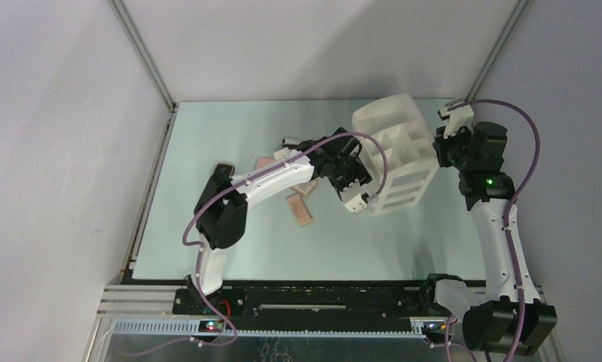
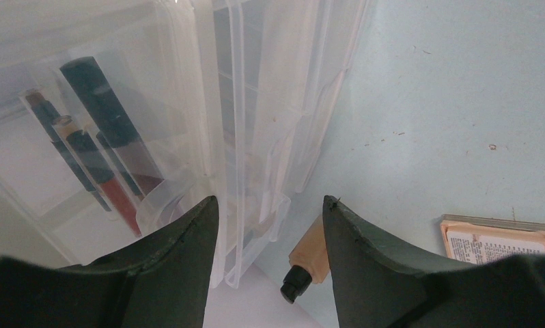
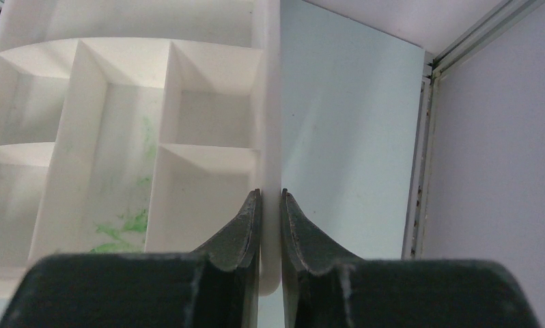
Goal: Organize the makeup
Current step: Open the makeup tool from the storage box.
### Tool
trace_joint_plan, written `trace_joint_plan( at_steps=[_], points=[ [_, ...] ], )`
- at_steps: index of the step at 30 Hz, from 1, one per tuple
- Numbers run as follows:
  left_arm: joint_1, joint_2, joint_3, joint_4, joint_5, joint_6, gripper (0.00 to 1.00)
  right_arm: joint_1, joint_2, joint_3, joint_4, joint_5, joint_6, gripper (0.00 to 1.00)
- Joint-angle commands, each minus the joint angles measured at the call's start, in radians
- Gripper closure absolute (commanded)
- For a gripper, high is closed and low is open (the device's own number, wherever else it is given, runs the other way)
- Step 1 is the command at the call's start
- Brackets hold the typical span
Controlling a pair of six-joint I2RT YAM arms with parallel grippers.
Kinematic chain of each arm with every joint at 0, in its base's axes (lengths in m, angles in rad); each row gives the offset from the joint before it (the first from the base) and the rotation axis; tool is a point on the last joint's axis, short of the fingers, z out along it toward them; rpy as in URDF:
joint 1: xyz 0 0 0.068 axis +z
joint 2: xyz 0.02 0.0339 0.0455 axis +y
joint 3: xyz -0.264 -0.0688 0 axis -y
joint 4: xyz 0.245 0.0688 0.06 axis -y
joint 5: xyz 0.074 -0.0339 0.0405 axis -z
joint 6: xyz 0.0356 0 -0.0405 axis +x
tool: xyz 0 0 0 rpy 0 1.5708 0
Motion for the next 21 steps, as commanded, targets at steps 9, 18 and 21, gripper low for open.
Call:
trace_joint_plan(
  at_steps=[9,18,21],
  points=[
    [-0.004,-0.085,0.014,-0.051,0.037,-0.089,0.37,-0.015,-0.011,0.002,-0.002,0.020,-0.032,1.00],
    [-0.004,-0.054,0.013,-0.044,0.024,-0.062,0.37,-0.022,-0.013,0.002,-0.003,0.014,-0.031,1.00],
    [-0.004,-0.040,0.013,-0.044,0.021,-0.051,0.37,-0.024,-0.014,0.002,-0.004,0.011,-0.031,1.00]
  ],
)
